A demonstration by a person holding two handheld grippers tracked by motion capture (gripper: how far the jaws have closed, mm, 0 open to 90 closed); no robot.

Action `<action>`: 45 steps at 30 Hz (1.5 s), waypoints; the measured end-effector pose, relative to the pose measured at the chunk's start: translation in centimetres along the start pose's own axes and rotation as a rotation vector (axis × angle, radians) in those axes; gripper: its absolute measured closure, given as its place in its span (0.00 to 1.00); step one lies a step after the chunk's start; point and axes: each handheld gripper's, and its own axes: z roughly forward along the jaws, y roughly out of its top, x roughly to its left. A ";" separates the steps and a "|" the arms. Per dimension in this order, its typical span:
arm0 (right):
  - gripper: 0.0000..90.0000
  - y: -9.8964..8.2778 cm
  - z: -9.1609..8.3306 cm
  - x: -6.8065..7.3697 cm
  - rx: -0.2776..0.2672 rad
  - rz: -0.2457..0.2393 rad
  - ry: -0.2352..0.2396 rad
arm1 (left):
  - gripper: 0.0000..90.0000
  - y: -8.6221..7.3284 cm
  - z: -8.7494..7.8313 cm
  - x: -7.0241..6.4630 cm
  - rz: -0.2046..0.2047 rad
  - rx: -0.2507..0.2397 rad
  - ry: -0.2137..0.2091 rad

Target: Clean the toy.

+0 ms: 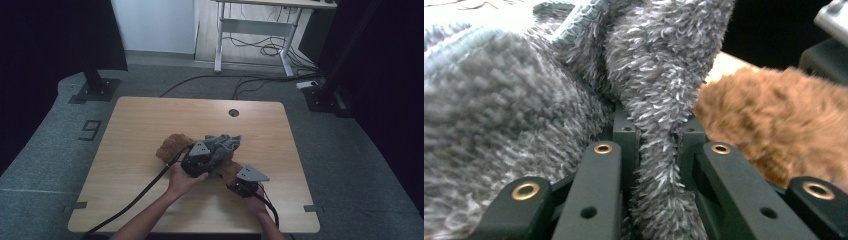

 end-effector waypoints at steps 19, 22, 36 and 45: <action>0.76 -0.3 -0.3 -0.4 -0.006 0.029 0.015 | 0.87 -7.7 -10.7 10.9 -0.238 -0.063 0.250; 0.76 -0.3 -0.2 -0.4 -0.010 0.033 0.016 | 0.87 -7.9 -11.1 11.0 -0.238 -0.077 0.246; 0.76 -0.3 -0.1 -0.4 -0.016 0.044 0.021 | 0.87 0.6 -5.3 0.5 -0.004 -0.139 -0.013; 0.76 -0.3 0.1 -0.3 -0.014 0.044 0.026 | 0.87 -0.4 0.5 -3.0 0.040 -0.040 -0.080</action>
